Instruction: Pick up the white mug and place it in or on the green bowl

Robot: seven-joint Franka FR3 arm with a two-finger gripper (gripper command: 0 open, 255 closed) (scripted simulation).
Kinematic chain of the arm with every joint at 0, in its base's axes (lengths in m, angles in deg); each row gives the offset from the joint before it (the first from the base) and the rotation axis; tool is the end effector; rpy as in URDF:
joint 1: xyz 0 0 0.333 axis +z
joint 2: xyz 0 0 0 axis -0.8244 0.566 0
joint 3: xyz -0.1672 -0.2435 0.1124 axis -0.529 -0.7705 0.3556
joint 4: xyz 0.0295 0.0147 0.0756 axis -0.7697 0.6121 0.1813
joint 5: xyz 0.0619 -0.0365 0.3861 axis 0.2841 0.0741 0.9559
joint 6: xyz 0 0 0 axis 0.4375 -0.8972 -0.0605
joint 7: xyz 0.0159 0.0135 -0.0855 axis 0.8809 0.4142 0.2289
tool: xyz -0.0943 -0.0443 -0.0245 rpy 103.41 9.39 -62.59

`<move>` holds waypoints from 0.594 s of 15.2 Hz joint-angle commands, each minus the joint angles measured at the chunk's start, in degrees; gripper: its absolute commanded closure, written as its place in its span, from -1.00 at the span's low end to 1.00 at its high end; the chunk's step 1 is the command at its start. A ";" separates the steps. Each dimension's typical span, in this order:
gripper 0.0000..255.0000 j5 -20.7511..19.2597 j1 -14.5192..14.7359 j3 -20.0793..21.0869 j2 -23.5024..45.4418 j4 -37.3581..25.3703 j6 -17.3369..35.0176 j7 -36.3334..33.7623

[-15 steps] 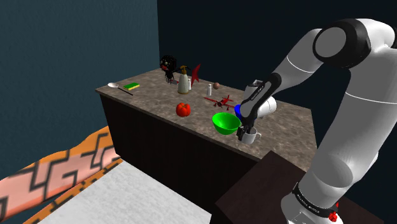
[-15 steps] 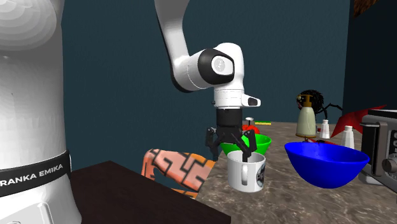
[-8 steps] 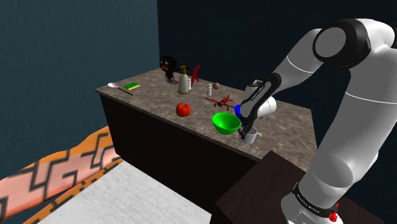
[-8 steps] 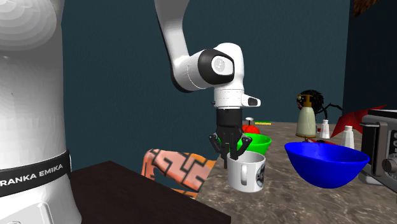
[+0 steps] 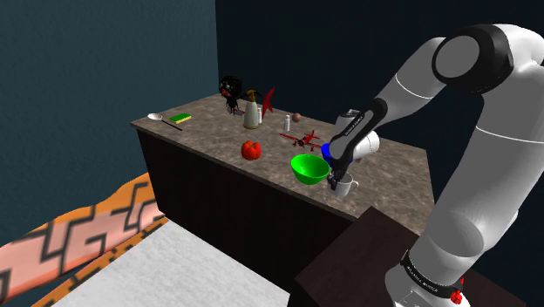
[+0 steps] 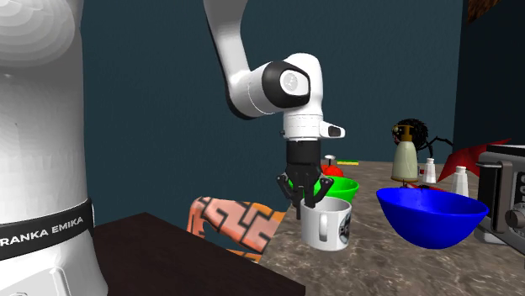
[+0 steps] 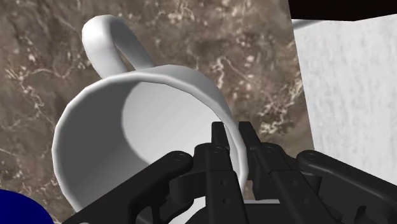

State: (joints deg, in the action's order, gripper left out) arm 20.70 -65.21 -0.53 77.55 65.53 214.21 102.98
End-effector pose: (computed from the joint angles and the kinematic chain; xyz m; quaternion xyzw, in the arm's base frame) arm 0.4115 -0.1609 0.2063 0.9989 0.0244 -0.0285 0.0270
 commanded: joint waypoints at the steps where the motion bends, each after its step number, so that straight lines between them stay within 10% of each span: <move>1: 1.00 -0.39 0.10 -0.15 -1.55 0.14 -1.40 -0.22; 9: 1.00 -1.75 0.26 -0.41 -8.24 -0.17 -8.35 -0.84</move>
State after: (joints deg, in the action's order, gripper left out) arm 19.07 -64.97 -0.95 70.10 65.59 206.92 102.20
